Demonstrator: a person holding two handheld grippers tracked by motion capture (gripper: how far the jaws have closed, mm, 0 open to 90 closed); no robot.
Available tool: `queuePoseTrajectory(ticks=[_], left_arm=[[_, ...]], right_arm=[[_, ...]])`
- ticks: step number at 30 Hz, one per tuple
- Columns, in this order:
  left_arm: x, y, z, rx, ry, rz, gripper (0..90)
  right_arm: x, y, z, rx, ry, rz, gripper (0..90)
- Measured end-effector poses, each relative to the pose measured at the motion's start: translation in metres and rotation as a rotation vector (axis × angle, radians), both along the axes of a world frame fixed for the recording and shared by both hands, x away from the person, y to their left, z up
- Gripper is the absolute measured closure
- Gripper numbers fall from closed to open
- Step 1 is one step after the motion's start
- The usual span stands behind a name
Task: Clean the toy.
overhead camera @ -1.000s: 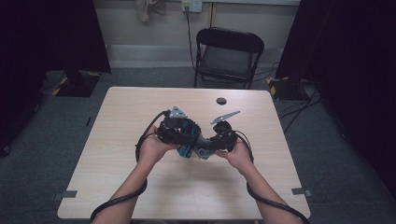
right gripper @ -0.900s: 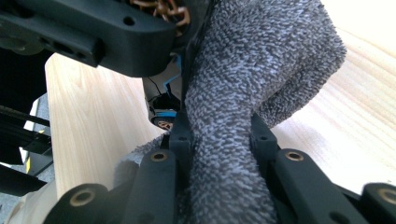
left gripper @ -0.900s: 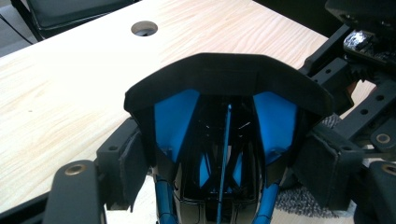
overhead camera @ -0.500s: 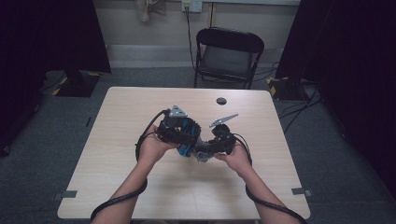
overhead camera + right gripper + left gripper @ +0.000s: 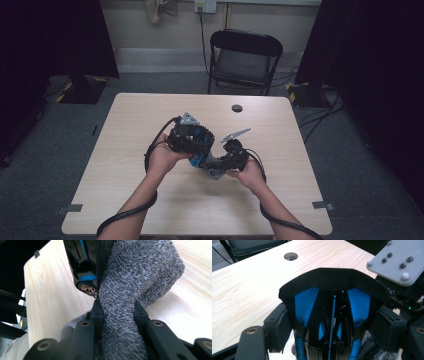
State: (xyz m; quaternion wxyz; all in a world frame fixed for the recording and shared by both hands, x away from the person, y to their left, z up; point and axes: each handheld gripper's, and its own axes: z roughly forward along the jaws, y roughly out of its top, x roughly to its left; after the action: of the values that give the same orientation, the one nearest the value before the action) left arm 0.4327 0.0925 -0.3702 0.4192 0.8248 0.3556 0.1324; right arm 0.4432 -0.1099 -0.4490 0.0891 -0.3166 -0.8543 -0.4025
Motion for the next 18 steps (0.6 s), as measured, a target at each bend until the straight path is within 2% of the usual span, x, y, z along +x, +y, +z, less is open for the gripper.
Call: queuePoseTrajectory(ticks=[3, 5, 8, 12, 16, 17, 18], left_arm=[[-0.001, 0.002, 0.000, -0.006, 0.002, 0.002, 25.4], [-0.001, 0.004, 0.000, -0.004, -0.004, 0.005, 25.4], [-0.001, 0.006, 0.000, -0.002, -0.002, 0.011, 25.4], [-0.002, 0.008, -0.002, 0.004, 0.002, 0.010, 25.4], [-0.003, 0.008, -0.005, 0.007, 0.008, 0.009, 25.4], [-0.003, 0.008, -0.005, 0.007, 0.008, 0.009, 25.4], [-0.003, 0.009, -0.005, 0.010, 0.008, 0.008, 25.4]], right_arm=[[-0.002, 0.000, -0.005, -0.014, 0.013, 0.013, 70.5], [-0.004, -0.002, -0.008, -0.053, 0.017, 0.031, 70.5], [-0.004, -0.007, -0.008, -0.060, 0.017, 0.021, 70.5], [0.001, -0.019, 0.003, -0.052, -0.002, -0.007, 70.5], [0.008, -0.030, 0.024, -0.049, -0.035, -0.039, 70.5], [0.008, -0.030, 0.024, -0.049, -0.035, -0.039, 70.5], [0.012, -0.034, 0.034, -0.037, -0.049, -0.049, 70.5]])
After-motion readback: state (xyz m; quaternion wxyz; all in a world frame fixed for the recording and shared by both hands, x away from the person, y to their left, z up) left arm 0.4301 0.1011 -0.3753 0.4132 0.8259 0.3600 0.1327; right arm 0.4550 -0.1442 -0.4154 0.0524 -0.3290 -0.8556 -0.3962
